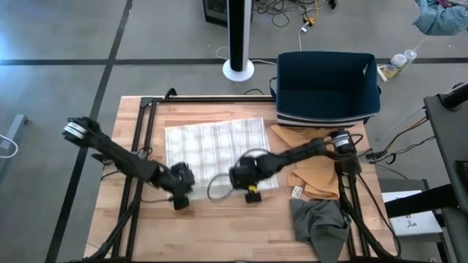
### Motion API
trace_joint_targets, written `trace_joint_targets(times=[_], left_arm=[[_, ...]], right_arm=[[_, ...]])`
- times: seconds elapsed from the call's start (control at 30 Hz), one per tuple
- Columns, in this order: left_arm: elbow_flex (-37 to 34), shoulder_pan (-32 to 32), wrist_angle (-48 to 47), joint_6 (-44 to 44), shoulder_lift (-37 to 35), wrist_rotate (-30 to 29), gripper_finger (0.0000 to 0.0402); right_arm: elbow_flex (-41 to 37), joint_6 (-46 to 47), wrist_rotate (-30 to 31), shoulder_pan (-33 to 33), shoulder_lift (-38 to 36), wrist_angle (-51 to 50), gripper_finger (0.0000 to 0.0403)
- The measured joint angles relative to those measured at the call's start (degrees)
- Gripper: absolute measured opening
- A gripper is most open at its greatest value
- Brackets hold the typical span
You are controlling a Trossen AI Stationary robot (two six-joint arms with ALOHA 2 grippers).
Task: Fold towel
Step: Fold the white towel
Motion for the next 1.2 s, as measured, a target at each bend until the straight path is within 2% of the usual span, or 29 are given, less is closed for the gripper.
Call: trace_joint_targets(times=[0.07,0.17,0.2,0.27,0.37,0.6,0.73,0.83,0.93,1.07,1.2], left_arm=[[-0.38,0.51,0.12,-0.86,-4.61,2.52,0.0002],[0.46,-2.77,1.29,-4.31,-7.99,3.03,0.0002],[1.07,-4.33,1.83,-5.22,-8.06,1.65,0.0002],[1.92,-7.21,2.28,-6.66,-6.82,-1.51,0.0002],[2.93,-9.57,5.05,-7.73,-2.68,-2.01,0.0002],[3.03,-10.57,23.85,-7.73,11.59,3.76,0.0002],[4.76,-10.55,26.68,-7.02,19.6,5.76,0.0001],[5.39,-10.43,27.63,-5.97,22.67,6.35,0.0002],[4.68,-9.18,27.74,-5.3,22.6,6.55,0.0004],[2.9,-5.57,21.91,-2.7,17.83,5.15,0.0002],[1.31,1.64,10.01,5.05,10.13,1.37,0.0002]], right_arm=[[1.51,-0.07,-3.41,-0.51,-0.58,-2.43,0.0003],[2.15,0.25,-15.8,0.52,-1.46,-2.77,0.0003],[2.09,0.28,-17.8,1.32,-1.46,-2.8,0.0003],[1.4,-0.14,-18.36,2.83,-0.94,-2.23,0.0003],[0.07,-0.18,-18.31,4.38,-0.35,-1.44,0.0002],[-1.92,2.74,-19.67,5.52,-0.37,-1.2,0.0002],[-3.08,2.72,-19.59,5.94,-0.37,-0.2,0.0002],[-4.86,3.18,-17.73,5.95,-0.39,1.39,0.0002],[-5.61,2.95,-12.53,5.19,-0.4,1.23,0.0002],[-5.38,0.19,-5.21,2.65,-0.55,0.96,0.0002],[-4.35,-4.73,6.91,-1.03,-0.55,0.82,0.0002]])
